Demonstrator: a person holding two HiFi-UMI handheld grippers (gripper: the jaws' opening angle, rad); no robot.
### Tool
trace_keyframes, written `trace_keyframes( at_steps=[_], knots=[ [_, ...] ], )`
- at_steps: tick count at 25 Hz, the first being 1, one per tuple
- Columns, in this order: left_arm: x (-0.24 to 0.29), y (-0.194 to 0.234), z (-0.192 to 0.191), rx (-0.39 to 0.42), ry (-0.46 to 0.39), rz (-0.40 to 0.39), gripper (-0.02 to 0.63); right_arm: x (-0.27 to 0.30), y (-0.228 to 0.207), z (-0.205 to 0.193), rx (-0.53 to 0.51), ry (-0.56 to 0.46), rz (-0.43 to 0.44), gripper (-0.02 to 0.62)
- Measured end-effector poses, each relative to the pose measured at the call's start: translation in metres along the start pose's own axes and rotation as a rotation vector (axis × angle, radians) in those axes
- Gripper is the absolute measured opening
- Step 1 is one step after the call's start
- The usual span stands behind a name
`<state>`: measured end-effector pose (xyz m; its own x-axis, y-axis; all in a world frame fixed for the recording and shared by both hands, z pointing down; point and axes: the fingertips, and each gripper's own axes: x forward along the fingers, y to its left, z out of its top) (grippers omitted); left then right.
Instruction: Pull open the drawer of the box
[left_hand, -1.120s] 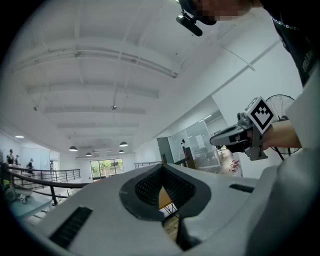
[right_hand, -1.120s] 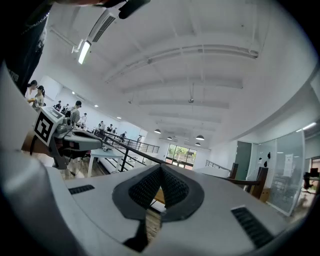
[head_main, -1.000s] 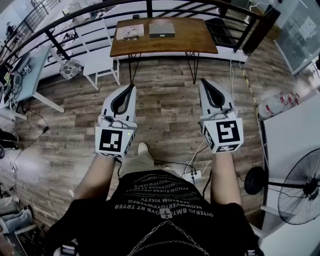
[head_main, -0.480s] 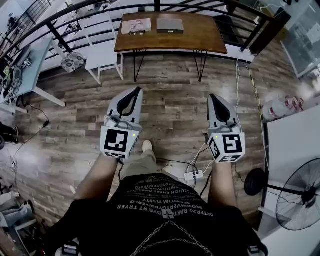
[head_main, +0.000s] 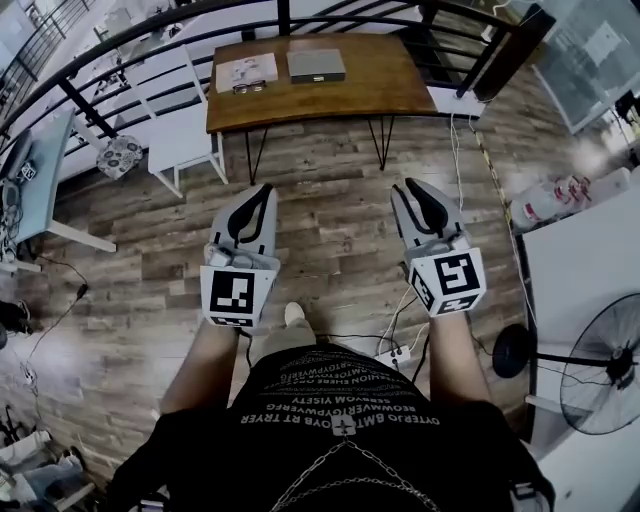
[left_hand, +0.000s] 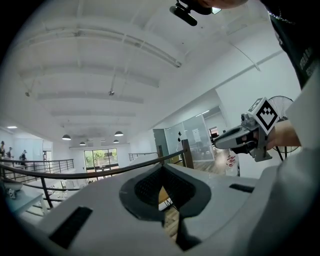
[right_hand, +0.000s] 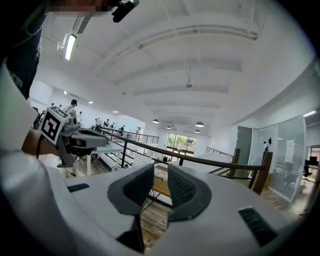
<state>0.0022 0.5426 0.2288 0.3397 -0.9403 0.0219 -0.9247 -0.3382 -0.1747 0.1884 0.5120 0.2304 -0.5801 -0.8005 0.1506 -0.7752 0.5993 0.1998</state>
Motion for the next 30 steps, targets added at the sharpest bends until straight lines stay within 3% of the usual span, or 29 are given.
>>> trace_keyframes(
  at_steps=[9, 17, 30],
  knots=[
    [0.028, 0.066, -0.015, -0.019, -0.004, -0.008, 0.006, 0.082, 0.014, 0.014, 0.010, 0.015, 0.007, 0.107],
    [0.033, 0.106, -0.026, -0.019, -0.003, -0.017, 0.006, 0.108, 0.023, 0.026, 0.002, 0.014, -0.008, 0.123],
    [0.057, 0.095, -0.034, -0.054, -0.001, -0.102, 0.006, 0.097, -0.002, 0.003, 0.042, 0.065, -0.083, 0.124]
  ],
)
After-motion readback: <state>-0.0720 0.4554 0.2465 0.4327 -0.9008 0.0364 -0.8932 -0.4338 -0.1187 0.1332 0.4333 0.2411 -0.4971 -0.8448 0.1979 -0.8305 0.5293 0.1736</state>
